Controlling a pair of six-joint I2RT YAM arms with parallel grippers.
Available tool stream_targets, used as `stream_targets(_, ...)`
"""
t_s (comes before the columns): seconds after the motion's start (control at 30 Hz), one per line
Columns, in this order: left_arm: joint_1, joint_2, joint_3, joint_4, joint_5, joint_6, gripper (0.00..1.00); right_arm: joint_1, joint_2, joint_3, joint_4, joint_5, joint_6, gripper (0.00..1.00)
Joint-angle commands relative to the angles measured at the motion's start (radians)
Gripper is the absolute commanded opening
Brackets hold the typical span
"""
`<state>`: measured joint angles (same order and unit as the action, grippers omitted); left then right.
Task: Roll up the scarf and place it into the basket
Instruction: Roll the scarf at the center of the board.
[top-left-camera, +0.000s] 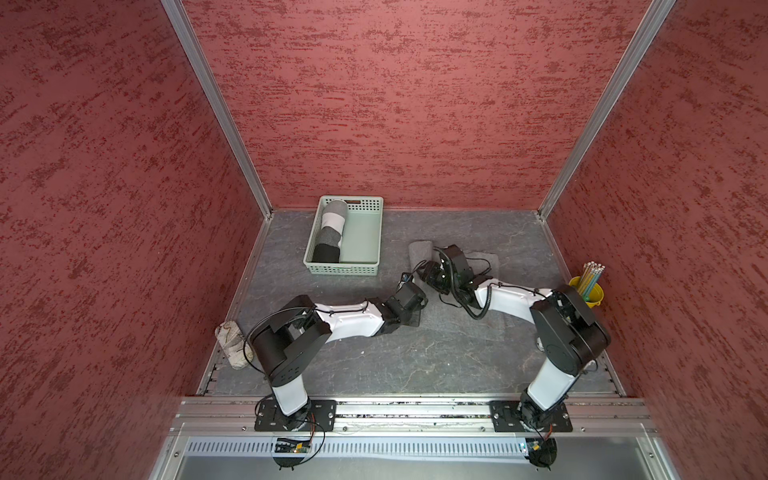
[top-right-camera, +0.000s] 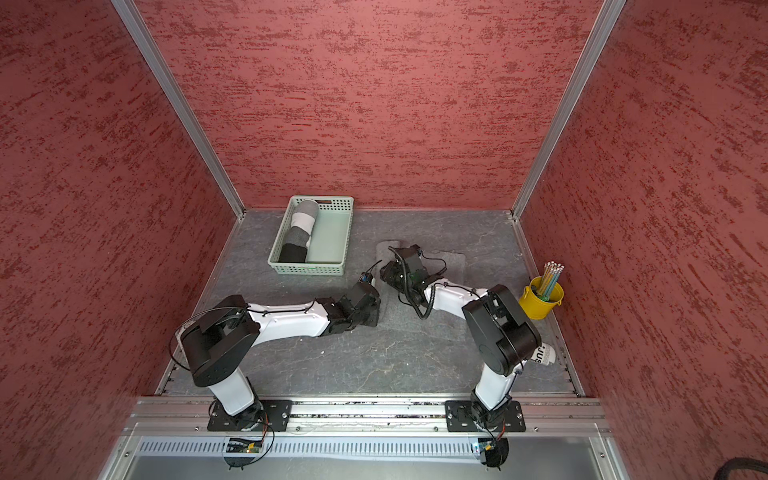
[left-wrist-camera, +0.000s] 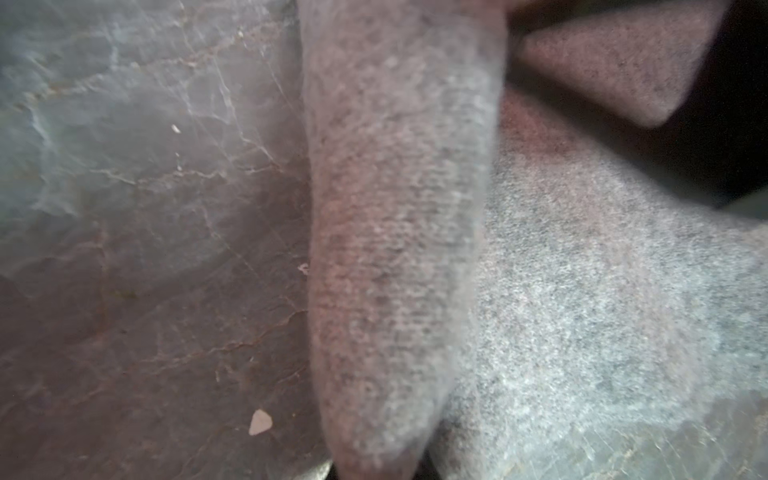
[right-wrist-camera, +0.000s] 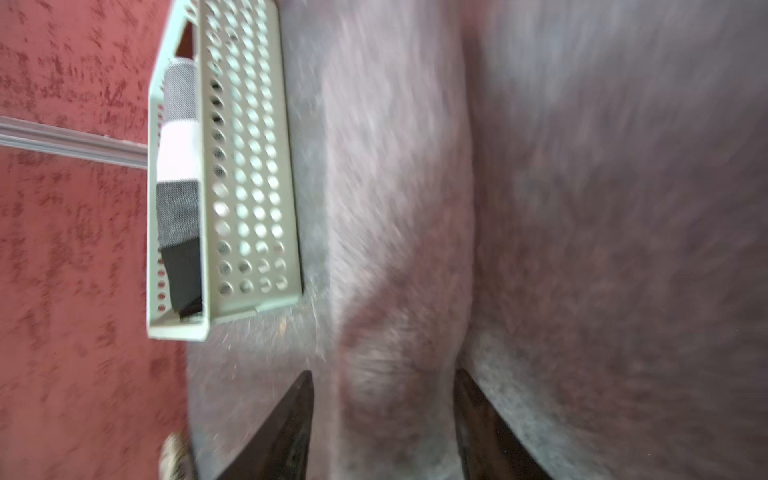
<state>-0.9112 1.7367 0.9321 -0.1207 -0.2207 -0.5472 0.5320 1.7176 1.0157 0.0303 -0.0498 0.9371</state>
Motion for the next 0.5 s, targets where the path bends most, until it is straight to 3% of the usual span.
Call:
stream_targets(0.0,-0.017,0.024,0.036,-0.036,-0.070,0.036,0.00,-0.008,-0.054,0.118,-0.237,0.190,-0.138,0.58)
stream_targets(0.27,-0.034,0.051,0.071,-0.060,-0.079,0.055,0.00,-0.010,0.132,0.402,-0.381,0.126,-0.257,0.59)
stream_targets(0.47,-0.036,0.056,0.077,-0.065,-0.074,0.055,0.00,-0.009,0.252,0.516,-0.454,0.103,-0.300,0.64)
